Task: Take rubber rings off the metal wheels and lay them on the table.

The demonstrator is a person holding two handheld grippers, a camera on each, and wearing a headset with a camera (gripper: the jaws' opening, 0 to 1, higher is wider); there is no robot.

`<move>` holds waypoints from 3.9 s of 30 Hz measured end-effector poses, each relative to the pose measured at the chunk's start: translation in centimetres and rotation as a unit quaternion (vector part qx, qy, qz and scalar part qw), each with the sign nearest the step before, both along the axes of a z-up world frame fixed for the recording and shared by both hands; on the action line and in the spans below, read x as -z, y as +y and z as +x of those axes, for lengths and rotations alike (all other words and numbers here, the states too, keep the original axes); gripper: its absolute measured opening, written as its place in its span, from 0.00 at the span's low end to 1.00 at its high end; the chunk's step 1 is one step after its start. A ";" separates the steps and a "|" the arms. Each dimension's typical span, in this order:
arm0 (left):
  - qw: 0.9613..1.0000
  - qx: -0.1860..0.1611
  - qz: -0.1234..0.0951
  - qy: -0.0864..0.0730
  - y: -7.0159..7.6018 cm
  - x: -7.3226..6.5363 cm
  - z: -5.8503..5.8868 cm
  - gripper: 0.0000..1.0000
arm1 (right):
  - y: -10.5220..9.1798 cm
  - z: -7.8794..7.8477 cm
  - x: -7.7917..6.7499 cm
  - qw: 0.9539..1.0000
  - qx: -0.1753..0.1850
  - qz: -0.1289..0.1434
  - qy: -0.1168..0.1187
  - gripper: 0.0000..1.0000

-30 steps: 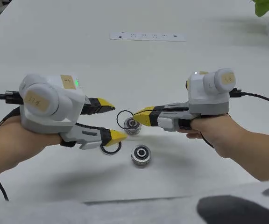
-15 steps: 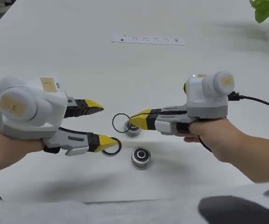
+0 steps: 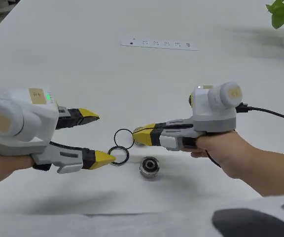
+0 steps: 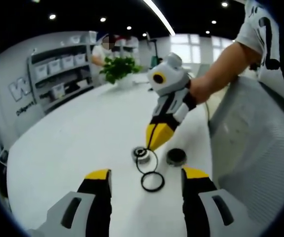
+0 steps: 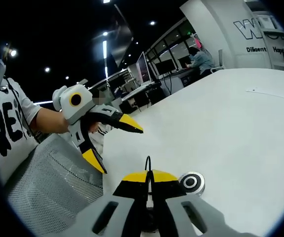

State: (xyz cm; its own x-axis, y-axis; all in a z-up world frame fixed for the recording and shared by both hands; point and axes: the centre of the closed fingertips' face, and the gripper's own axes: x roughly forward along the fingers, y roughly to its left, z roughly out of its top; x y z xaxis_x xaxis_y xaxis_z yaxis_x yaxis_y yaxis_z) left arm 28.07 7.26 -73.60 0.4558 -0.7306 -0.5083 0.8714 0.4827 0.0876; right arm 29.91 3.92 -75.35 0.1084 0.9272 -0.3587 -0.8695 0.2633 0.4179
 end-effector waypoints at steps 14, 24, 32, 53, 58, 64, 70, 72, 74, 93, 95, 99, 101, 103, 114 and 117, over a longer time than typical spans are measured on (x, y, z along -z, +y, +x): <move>1.000 -0.014 -0.001 0.003 1.4 0.9 -0.1 0.61 | 0.8 -1.1 1.5 1.000 -0.024 -0.014 0.015 0.00; 1.000 -0.022 -0.003 0.008 1.8 1.3 -0.2 0.61 | 1.3 -1.3 2.6 0.999 -0.031 -0.022 0.029 0.00; 1.000 -0.024 -0.001 0.013 1.8 1.6 -0.3 0.61 | 1.2 -1.2 3.2 0.999 -0.024 -0.025 0.039 0.00; 0.999 -0.023 0.001 0.026 1.5 2.2 -0.6 0.61 | 0.7 -0.7 4.4 0.998 -0.003 -0.038 0.053 0.03; 0.999 -0.022 0.002 0.028 1.4 2.2 -0.5 0.61 | 0.6 -0.8 4.5 0.998 -0.008 -0.048 0.040 0.09; 0.999 -0.018 0.004 0.028 1.1 2.2 -0.6 0.61 | 0.4 -0.8 4.3 0.998 -0.009 -0.051 0.030 0.13; 0.999 -0.017 0.004 0.027 1.1 1.9 -0.7 0.61 | 0.5 -1.1 3.5 0.998 -0.014 -0.051 0.017 0.17; 0.999 -0.017 0.002 0.027 1.1 1.7 -0.7 0.61 | 0.5 -1.2 3.1 0.999 -0.017 -0.050 0.010 0.19; 1.000 -0.018 0.001 0.025 1.1 1.6 -0.7 0.61 | 0.5 -1.3 2.7 0.999 -0.019 -0.050 0.004 0.20; 0.999 -0.030 -0.011 0.008 1.6 -0.4 0.0 0.63 | -0.5 -1.1 -2.0 0.997 -0.022 -0.030 -0.062 0.33; 0.999 -0.029 -0.012 0.005 1.5 -0.6 0.0 0.63 | -1.0 -0.9 -2.3 0.997 -0.020 -0.031 -0.070 0.34; 0.999 -0.029 -0.015 0.002 1.4 -1.0 0.0 0.64 | -1.9 -0.8 -2.8 0.996 -0.013 -0.032 -0.080 0.39; 0.999 -0.029 -0.014 0.001 1.5 -1.1 0.0 0.65 | -2.4 -0.8 -2.8 0.996 -0.011 -0.036 -0.086 0.41; 0.999 -0.029 -0.015 -0.001 1.5 -1.3 0.0 0.65 | -2.9 -0.9 -2.8 0.995 -0.010 -0.041 -0.091 0.43; 0.999 -0.031 -0.013 -0.002 1.7 -1.5 -0.2 0.67 | -5.4 -1.3 -2.6 0.991 0.000 -0.066 -0.113 0.53; 0.999 -0.032 -0.013 -0.001 1.8 -1.5 -0.3 0.68 | -5.9 -1.3 -2.5 0.990 0.003 -0.072 -0.117 0.55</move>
